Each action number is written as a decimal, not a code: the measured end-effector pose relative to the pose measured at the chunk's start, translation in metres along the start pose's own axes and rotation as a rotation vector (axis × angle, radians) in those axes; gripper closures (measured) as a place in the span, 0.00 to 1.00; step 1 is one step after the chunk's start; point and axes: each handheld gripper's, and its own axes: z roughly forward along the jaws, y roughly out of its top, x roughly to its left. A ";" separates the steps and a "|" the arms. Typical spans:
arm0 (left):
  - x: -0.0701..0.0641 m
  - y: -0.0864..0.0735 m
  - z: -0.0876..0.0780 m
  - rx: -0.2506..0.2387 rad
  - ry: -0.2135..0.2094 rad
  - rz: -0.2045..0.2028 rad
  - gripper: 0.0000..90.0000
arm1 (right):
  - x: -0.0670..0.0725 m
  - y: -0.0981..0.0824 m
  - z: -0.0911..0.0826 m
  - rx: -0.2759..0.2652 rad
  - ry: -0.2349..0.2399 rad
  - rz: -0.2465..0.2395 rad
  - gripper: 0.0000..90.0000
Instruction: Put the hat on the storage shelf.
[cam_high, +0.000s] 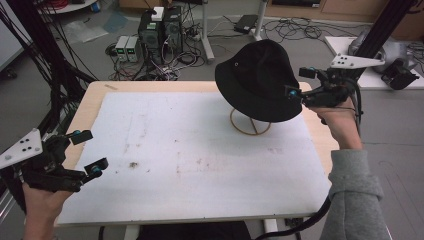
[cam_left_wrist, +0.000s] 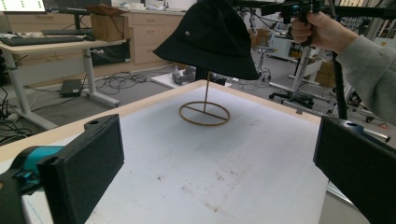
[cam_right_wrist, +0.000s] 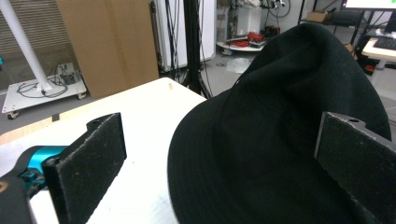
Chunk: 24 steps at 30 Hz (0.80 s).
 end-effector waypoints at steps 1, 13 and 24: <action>0.000 0.000 0.000 0.000 0.000 0.000 0.02 | 0.000 0.000 0.000 0.000 0.000 0.000 0.01; -0.007 0.003 0.002 0.001 -0.005 0.017 0.02 | 0.037 -0.034 -0.027 -0.024 0.013 -0.031 0.01; -0.008 0.002 0.006 0.007 0.004 0.011 0.02 | 0.061 -0.075 -0.046 -0.028 0.023 -0.042 0.01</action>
